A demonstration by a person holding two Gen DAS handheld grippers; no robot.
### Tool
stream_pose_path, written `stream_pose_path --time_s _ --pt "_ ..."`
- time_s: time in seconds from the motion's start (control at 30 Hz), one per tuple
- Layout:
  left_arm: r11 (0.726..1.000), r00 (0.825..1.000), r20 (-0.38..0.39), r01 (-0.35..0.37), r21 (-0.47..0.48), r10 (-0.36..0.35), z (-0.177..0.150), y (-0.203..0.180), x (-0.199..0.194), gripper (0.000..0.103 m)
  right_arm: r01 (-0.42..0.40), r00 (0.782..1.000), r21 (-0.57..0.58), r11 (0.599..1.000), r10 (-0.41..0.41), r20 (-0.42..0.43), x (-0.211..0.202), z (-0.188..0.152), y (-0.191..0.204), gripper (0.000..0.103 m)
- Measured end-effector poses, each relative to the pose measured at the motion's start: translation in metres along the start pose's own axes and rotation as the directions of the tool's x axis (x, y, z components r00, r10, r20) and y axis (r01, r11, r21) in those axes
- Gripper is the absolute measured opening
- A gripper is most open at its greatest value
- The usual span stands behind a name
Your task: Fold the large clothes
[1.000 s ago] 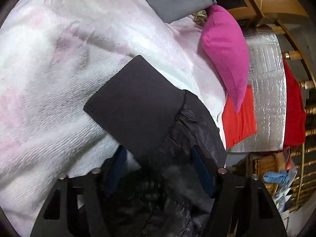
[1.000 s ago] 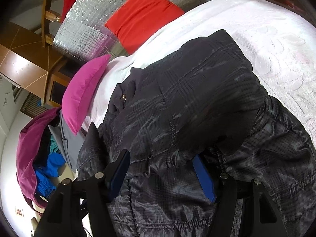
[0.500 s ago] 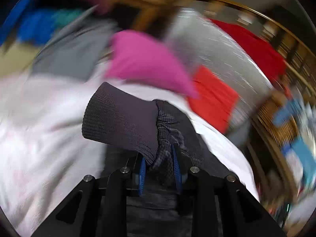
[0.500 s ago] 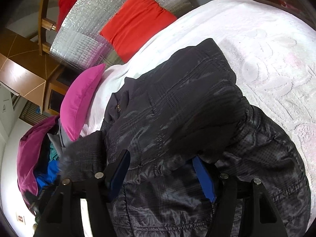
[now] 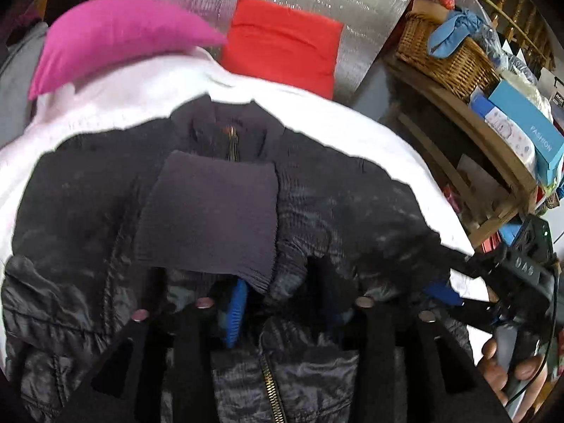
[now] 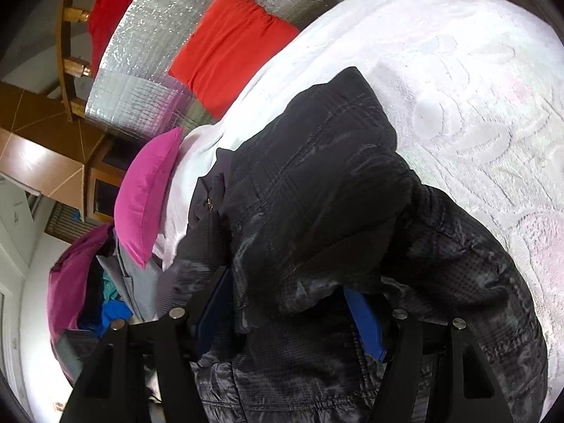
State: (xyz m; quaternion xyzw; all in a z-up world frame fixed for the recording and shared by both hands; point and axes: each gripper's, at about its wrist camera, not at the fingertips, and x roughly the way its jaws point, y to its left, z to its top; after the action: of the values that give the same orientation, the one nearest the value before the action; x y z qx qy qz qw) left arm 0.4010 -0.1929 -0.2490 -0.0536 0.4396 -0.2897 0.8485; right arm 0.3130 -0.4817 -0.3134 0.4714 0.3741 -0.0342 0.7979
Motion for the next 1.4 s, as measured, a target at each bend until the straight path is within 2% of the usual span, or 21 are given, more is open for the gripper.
stream_pose_path --time_s 0.07,0.17,0.27,0.33,0.4,0.5,0.57,0.67,0.73,0.8,0.83,0.87,0.9,0.97,1.0,1.03,1.17,1.23,1.27,1.3,1.4 --pt "1.000 1.000 -0.017 0.003 0.007 -0.003 -0.001 0.003 -0.004 0.070 -0.011 1.000 0.013 1.000 0.011 -0.004 -0.001 0.001 -0.002 0.069" --pt "0.999 0.999 -0.023 0.037 0.034 -0.036 -0.006 0.004 -0.027 0.071 -0.021 1.000 0.009 1.000 0.021 -0.002 -0.003 0.002 0.000 0.069" --pt "0.998 0.999 -0.003 0.049 0.029 -0.049 -0.014 0.027 -0.069 0.075 -0.007 1.000 -0.053 0.999 0.007 0.010 -0.006 -0.001 0.013 0.069" --pt "1.000 1.000 0.026 0.009 -0.008 -0.009 -0.018 0.048 -0.087 0.076 0.008 1.000 -0.125 0.992 -0.005 0.023 -0.007 -0.005 0.029 0.069" --pt "0.994 0.997 0.064 -0.038 -0.105 0.044 -0.015 0.082 -0.106 0.077 0.028 0.999 -0.227 0.974 -0.020 0.038 -0.007 -0.013 0.050 0.070" --pt "0.951 0.986 0.072 -0.122 -0.284 0.148 -0.018 0.137 -0.121 0.077 0.105 0.993 -0.401 0.910 -0.073 0.094 -0.007 -0.032 0.086 0.074" --pt "0.918 0.979 0.052 -0.168 -0.358 0.199 -0.022 0.161 -0.121 0.077 0.145 0.988 -0.493 0.858 -0.098 0.121 -0.004 -0.045 0.104 0.080" --pt "0.900 0.965 -0.014 -0.248 -0.359 0.260 -0.025 0.173 -0.109 0.077 0.267 0.963 -0.589 0.763 -0.182 0.200 0.001 -0.062 0.121 0.080" --pt "0.887 0.947 -0.082 -0.321 -0.333 0.312 -0.027 0.174 -0.093 0.077 0.329 0.944 -0.610 0.721 -0.243 0.222 0.006 -0.065 0.124 0.080" --pt "0.880 0.943 -0.122 -0.334 -0.338 0.311 -0.030 0.178 -0.083 0.077 0.416 0.908 -0.600 0.683 -0.350 0.231 0.010 -0.062 0.119 0.080" --pt "0.881 0.944 -0.140 -0.328 -0.342 0.297 -0.031 0.178 -0.077 0.077 0.425 0.902 -0.588 0.688 -0.373 0.216 0.009 -0.059 0.115 0.080" --pt "0.882 0.945 -0.155 -0.325 -0.340 0.288 -0.031 0.179 -0.073 0.077 0.408 0.909 -0.565 0.718 -0.380 0.173 0.007 -0.054 0.107 0.080" --pt "0.881 0.941 -0.166 -0.336 -0.334 0.295 -0.030 0.178 -0.069 0.077 0.350 0.931 -0.527 0.775 -0.351 0.103 0.002 -0.047 0.097 0.080" --pt "0.877 0.935 -0.183 -0.349 -0.331 0.303 -0.030 0.177 -0.062 0.077 0.207 0.973 -0.425 0.881 -0.232 -0.008 -0.012 -0.034 0.079 0.080" --pt "0.877 0.937 -0.186 -0.344 -0.335 0.296 -0.029 0.176 -0.060 0.077 0.120 0.989 -0.380 0.917 -0.142 -0.031 -0.024 -0.031 0.075 0.080" --pt "0.878 0.939 -0.188 -0.337 -0.339 0.288 -0.029 0.177 -0.060 0.077 0.093 0.994 -0.385 0.918 -0.110 -0.023 -0.031 -0.031 0.077 0.080" --pt "0.884 0.937 -0.188 -0.343 -0.319 0.296 -0.027 0.170 -0.049 0.077 0.079 0.997 -0.574 0.815 -0.060 0.052 -0.031 -0.060 0.119 0.082" --pt "0.885 0.937 -0.186 -0.343 -0.316 0.297 -0.027 0.170 -0.048 0.077 0.115 0.993 -0.668 0.735 -0.109 0.052 -0.004 -0.082 0.141 0.084" --pt "0.886 0.937 -0.187 -0.340 -0.316 0.293 -0.027 0.171 -0.048 0.077 0.154 0.986 -0.711 0.686 -0.153 0.065 0.011 -0.091 0.148 0.084" --pt "0.887 0.938 -0.190 -0.338 -0.316 0.290 -0.028 0.173 -0.049 0.077 0.209 0.972 -0.764 0.610 -0.212 0.096 0.030 -0.104 0.155 0.084" --pt "0.886 0.941 -0.196 -0.329 -0.326 0.277 -0.028 0.179 -0.050 0.077 0.317 0.932 -0.830 0.459 -0.311 0.184 0.064 -0.124 0.161 0.084"
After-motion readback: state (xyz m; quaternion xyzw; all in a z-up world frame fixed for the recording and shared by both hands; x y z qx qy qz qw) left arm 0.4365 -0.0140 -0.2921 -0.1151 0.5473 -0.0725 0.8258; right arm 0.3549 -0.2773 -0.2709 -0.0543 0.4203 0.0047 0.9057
